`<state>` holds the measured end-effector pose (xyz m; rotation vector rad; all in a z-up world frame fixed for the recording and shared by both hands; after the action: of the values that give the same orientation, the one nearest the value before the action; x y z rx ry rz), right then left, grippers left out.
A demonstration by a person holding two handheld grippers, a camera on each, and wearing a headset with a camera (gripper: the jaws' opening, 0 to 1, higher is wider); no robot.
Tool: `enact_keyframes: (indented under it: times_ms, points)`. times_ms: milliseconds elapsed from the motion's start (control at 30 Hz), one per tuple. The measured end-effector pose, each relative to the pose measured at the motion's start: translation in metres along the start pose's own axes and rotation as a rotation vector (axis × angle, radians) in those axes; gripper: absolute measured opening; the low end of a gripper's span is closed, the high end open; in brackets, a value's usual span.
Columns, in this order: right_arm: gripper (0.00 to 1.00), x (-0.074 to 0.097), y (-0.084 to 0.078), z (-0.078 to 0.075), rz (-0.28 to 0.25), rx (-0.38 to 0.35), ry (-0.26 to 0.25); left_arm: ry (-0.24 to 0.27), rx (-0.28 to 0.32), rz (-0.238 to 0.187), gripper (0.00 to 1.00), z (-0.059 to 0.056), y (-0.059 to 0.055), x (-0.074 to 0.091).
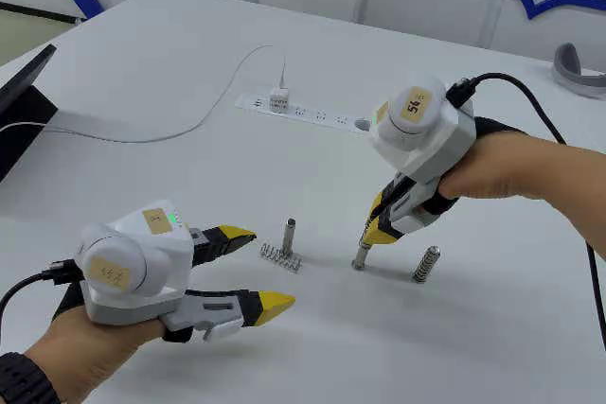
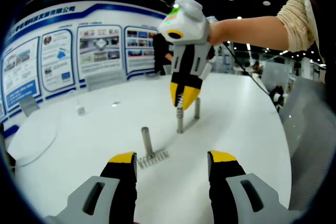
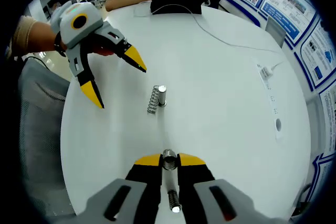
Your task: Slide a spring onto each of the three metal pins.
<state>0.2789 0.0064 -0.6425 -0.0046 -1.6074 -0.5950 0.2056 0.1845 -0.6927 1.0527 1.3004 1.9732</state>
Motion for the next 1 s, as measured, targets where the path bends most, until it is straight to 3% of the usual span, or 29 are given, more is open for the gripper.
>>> enact_keyframes:
  times_ms: [567, 1000]
  points:
    - [0.12, -0.029, -0.009, -0.005, 0.015, -0.023, -0.011, 0.004, 0.002, 0.005, 0.55, 0.001, -0.002, -0.001]
    - [0.13, -0.034, -0.012, -0.007, 0.012, -0.028, -0.018, 0.005, 0.003, 0.007, 0.55, 0.001, -0.002, -0.001]
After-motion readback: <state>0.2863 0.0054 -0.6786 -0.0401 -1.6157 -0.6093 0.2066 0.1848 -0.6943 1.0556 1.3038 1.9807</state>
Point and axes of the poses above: the centre of the closed fingertips' face, and the gripper's own axes: x roughly backward along the fingers, z roughly to its left, y roughly out of its top, the point moved 8 cm from there along x, roughly backward along the fingers, and after that the axes turned 12 degrees about -x, right-handed, at the moved point
